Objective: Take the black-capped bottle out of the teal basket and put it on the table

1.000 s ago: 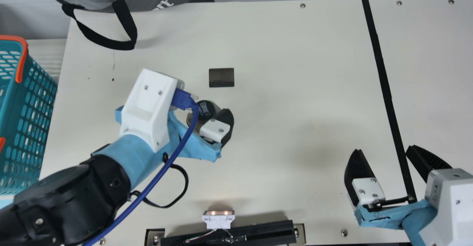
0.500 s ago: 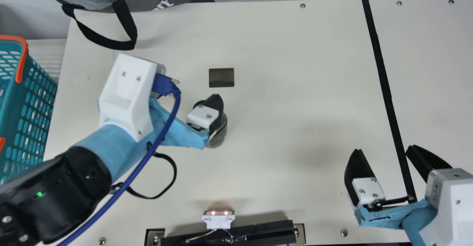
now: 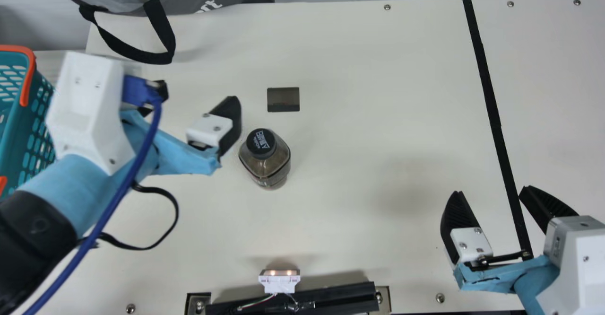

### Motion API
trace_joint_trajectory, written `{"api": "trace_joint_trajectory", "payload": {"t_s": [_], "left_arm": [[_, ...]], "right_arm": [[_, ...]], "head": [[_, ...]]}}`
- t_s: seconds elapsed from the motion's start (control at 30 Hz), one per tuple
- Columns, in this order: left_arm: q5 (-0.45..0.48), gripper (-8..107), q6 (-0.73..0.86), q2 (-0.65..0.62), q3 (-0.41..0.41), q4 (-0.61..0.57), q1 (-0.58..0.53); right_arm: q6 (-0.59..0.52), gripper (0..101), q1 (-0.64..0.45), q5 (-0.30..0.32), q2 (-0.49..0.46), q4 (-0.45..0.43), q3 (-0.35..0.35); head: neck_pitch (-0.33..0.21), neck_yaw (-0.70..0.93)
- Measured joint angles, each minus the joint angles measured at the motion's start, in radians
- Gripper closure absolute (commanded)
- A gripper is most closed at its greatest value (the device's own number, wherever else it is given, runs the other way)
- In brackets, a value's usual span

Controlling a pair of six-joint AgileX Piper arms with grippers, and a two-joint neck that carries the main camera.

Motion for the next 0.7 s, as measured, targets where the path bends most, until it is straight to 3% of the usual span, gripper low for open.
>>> {"api": "trace_joint_trajectory", "payload": {"t_s": [0.7], "left_arm": [[0.049,-8,0.262,-0.282,0.124,-0.158,0.286]], "right_arm": [[0.0,10,0.0,0.0,0.0,-0.002,0.0]], "head": [[0.0,0.0]]}}
